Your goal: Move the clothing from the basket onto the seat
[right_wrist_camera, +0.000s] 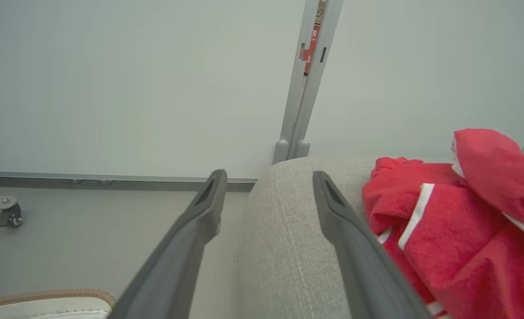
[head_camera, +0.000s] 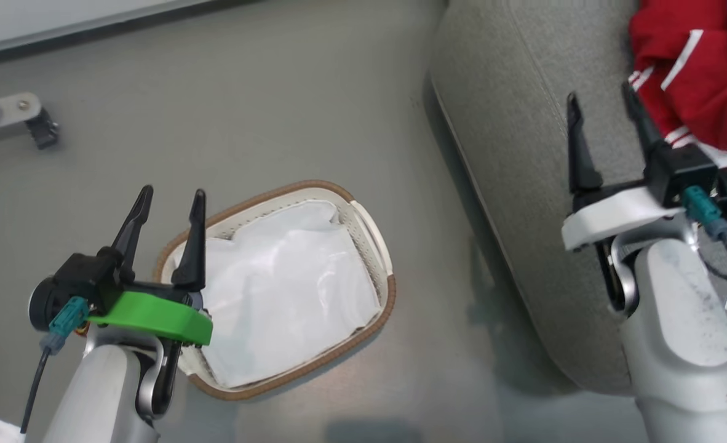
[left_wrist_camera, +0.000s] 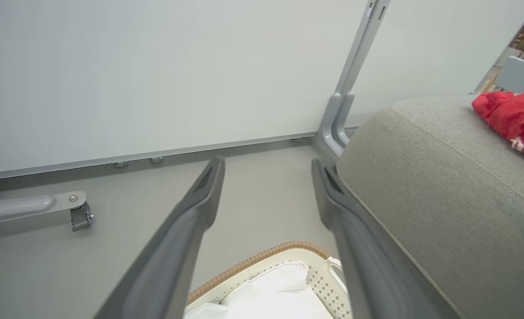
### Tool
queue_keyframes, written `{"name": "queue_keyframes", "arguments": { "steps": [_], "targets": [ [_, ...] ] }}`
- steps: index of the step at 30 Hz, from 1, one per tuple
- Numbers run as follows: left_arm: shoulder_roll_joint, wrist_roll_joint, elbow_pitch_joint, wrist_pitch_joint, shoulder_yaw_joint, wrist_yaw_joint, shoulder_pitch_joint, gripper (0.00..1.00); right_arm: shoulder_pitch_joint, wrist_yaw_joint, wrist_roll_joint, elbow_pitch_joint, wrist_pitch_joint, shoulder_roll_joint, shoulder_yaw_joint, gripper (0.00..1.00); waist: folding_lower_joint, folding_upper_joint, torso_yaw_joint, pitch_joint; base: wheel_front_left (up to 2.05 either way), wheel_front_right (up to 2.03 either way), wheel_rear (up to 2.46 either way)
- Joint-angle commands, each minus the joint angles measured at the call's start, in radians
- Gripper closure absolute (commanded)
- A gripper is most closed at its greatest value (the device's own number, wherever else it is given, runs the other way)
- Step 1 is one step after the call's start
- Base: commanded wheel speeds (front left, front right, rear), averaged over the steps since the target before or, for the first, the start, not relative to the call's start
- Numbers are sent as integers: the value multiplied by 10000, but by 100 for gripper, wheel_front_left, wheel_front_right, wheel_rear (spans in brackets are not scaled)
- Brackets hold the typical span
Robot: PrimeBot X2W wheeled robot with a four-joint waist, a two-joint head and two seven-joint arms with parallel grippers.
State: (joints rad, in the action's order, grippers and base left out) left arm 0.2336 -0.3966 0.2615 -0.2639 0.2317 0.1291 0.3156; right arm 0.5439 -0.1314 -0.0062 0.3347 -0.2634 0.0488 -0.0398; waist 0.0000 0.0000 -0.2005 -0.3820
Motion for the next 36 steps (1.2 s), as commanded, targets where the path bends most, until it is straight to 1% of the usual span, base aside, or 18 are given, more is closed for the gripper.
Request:
{"name": "queue_keyframes", "arguments": {
  "steps": [1, 12, 19, 21, 24, 32, 35, 36],
  "targets": [
    [-105, 133, 174, -8, -246, 32, -258, 0, -324, 14, 168, 79, -17, 51, 130, 0, 0, 0, 693, 697, 0, 0, 0],
    [-901, 812, 1197, -7, -2212, 30, -1328, 0, -1845, 14, 937, 50, -18, 50, 1070, 0, 0, 0, 1446, 1781, 0, 0, 0],
    [-1260, 1174, 1163, -7, -2781, 31, -2145, 0, -2825, 14, 1353, -30, -16, 46, 1233, 0, 0, 0, 1643, 2437, 0, 0, 0],
    [-1359, 1318, 1139, -7, -2825, 31, -2356, 0, -3061, 14, 1528, -53, -18, 49, 1125, 0, 0, 0, 1664, 2599, 0, 0, 0],
    [-1434, 1397, 1106, -7, -2910, 31, -2692, 0, -3415, 14, 1606, -89, -16, 41, 1235, 0, 0, 0, 1674, 2819, 0, 0, 0],
    [-1542, 1570, 1270, -7, -2834, 31, -2994, 0, -3841, 14, 1561, -121, -18, 44, 1197, 0, 0, 0, 1749, 3090, 0, 0, 0],
    [-1586, 1337, 1356, -7, -2729, 31, -3033, 0, -3903, 14, 1673, -111, -17, 44, 1259, 0, 0, 0, 1782, 3166, 0, 0, 0],
    [-1572, 1392, 1363, 0, -2729, 0, -2902, 100, -3773, 0, 1638, -104, 2, -4, 1267, 100, 0, 0, 1776, 3161, 0, 0, 0]
  ]
}}
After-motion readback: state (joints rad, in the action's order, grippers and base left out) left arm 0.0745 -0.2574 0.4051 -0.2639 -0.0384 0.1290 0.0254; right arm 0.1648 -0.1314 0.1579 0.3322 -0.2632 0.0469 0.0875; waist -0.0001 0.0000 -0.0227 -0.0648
